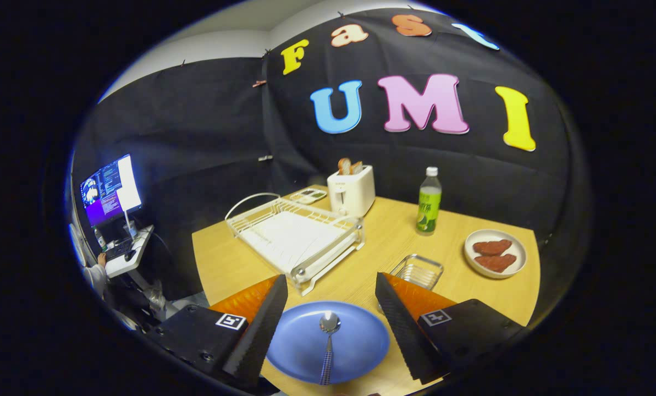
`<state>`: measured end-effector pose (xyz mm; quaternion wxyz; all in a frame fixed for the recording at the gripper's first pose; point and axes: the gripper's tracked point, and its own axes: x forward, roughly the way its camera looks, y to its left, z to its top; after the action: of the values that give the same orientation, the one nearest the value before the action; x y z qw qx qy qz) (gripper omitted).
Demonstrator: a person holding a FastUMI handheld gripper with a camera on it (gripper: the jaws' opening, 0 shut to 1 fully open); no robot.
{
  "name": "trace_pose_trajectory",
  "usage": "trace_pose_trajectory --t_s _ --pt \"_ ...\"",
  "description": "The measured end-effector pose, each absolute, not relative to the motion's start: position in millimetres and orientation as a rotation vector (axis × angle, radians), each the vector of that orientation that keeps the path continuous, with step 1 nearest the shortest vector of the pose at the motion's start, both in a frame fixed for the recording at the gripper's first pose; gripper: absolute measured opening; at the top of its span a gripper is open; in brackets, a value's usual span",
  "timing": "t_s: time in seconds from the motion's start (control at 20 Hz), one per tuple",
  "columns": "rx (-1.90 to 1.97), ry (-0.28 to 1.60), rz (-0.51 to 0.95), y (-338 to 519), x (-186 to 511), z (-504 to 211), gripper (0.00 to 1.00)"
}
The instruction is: Take the plate from the dish rack, then take the spoon from the basket and place it into the plate.
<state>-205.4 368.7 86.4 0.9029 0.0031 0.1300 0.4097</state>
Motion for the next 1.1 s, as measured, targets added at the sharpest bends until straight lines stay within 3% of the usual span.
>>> trace_pose_trajectory --t_s 0.35,0.6,1.1 --pt "0.105 0.042 0.482 285.9 -185.3 208.2 0.98" --pt "0.140 0.025 0.278 246.6 -216.8 221.8 0.98" --pt "0.075 0.015 0.288 272.7 -254.9 211.9 0.98"
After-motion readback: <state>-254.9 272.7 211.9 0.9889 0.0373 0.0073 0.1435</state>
